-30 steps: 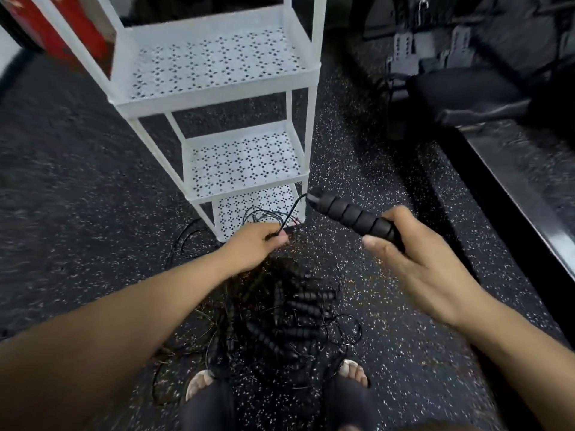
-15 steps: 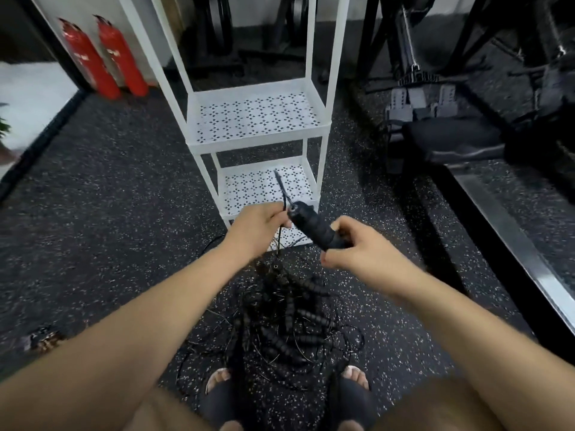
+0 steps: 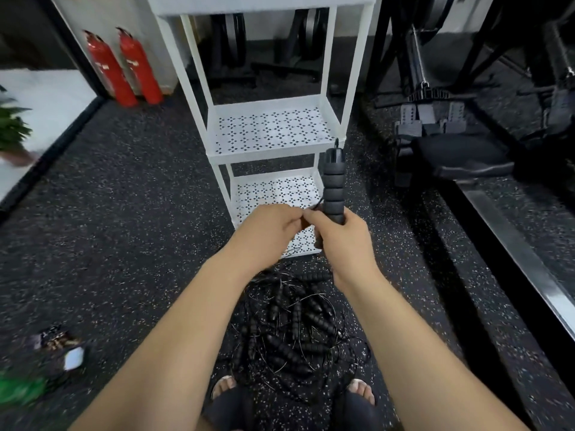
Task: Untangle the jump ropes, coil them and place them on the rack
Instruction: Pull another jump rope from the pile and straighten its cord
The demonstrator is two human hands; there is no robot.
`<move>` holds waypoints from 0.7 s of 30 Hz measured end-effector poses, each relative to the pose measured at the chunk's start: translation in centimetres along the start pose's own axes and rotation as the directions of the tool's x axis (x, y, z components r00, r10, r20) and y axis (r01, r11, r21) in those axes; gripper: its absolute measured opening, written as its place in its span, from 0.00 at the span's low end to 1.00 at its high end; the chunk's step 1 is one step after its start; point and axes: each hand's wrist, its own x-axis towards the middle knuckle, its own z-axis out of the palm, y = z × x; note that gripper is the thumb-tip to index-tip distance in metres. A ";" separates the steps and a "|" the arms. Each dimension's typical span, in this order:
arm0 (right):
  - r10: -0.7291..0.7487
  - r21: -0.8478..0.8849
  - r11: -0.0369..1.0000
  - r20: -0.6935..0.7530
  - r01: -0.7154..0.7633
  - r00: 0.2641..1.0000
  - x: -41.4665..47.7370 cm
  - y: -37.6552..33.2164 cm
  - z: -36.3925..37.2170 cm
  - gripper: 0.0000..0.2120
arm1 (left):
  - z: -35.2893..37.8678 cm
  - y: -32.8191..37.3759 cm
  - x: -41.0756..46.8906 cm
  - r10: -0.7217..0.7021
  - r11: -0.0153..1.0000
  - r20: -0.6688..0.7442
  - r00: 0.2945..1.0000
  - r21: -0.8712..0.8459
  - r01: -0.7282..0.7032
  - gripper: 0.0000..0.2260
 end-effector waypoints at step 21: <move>-0.089 0.313 0.943 -0.079 0.109 0.993 2.6 -3.0 -4.1 0.05 | 5.8 -12.2 2.4 -0.255 0.966 0.298 0.920 0.112 0.232 0.08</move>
